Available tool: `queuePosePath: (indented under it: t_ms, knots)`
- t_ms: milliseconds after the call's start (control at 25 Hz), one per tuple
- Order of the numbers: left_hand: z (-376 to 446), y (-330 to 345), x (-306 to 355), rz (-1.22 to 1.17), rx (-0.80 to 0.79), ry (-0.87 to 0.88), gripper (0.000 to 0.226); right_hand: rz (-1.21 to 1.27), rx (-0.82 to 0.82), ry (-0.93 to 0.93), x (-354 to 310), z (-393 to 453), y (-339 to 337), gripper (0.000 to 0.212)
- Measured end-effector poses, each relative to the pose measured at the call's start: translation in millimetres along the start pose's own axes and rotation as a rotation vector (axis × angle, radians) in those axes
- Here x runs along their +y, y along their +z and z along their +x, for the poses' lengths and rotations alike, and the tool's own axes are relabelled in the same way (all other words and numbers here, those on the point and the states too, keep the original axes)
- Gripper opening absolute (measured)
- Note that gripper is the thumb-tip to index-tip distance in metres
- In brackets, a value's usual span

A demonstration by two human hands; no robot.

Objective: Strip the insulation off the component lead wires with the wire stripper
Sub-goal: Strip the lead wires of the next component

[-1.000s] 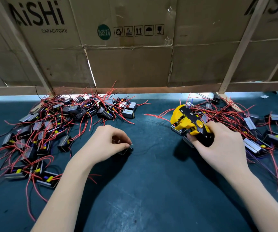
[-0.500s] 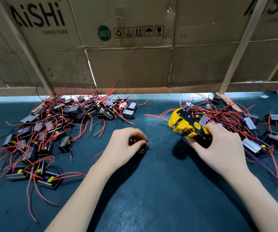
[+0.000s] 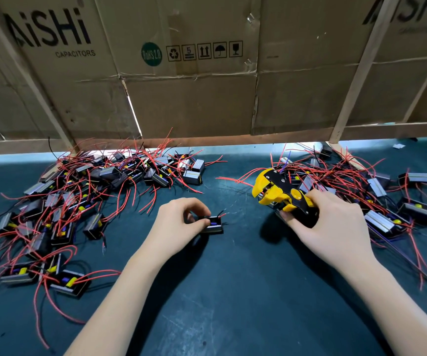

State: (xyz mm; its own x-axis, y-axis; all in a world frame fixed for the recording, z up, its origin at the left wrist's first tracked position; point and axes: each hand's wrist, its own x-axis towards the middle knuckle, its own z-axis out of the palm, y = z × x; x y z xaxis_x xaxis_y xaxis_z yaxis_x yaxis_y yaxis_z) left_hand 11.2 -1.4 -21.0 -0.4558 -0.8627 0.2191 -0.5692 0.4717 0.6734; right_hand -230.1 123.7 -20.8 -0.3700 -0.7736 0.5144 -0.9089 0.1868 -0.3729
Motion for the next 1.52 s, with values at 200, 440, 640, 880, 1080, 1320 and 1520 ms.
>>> queuePosePath:
  t_ms: [200, 440, 640, 880, 1080, 1320, 1520]
  knots:
    - [-1, 3, 2, -0.037, -0.024, -0.015, 0.014, -0.002, -0.014, 0.015, 1, 0, 1, 0.035]
    - [-2, 10, 7, -0.045, -0.002, 0.071, 0.013, -0.029, -0.024, 0.026, 2, 0, 0, 0.034]
    - [-3, 12, 6, -0.037, 0.003, 0.107, 0.012, -0.039, -0.033, 0.028, 2, 1, 0, 0.034]
    - [-3, 14, 6, -0.044, 0.0, 0.148, 0.012, -0.064, -0.036, 0.027, 3, 1, 2, 0.034]
    - [-4, 10, 8, -0.184, -0.06, 0.158, 0.016, -0.123, 0.01, 0.026, 6, 1, 6, 0.037]
    - [-7, 12, 14, -0.309, -0.157, 0.237, 0.011, -0.405, 0.045, 0.013, 9, -1, 10, 0.043]
    - [-8, 11, 16, -0.362, -0.202, 0.297, 0.006, -0.452, 0.041, 0.012, 4, -1, 16, 0.048]
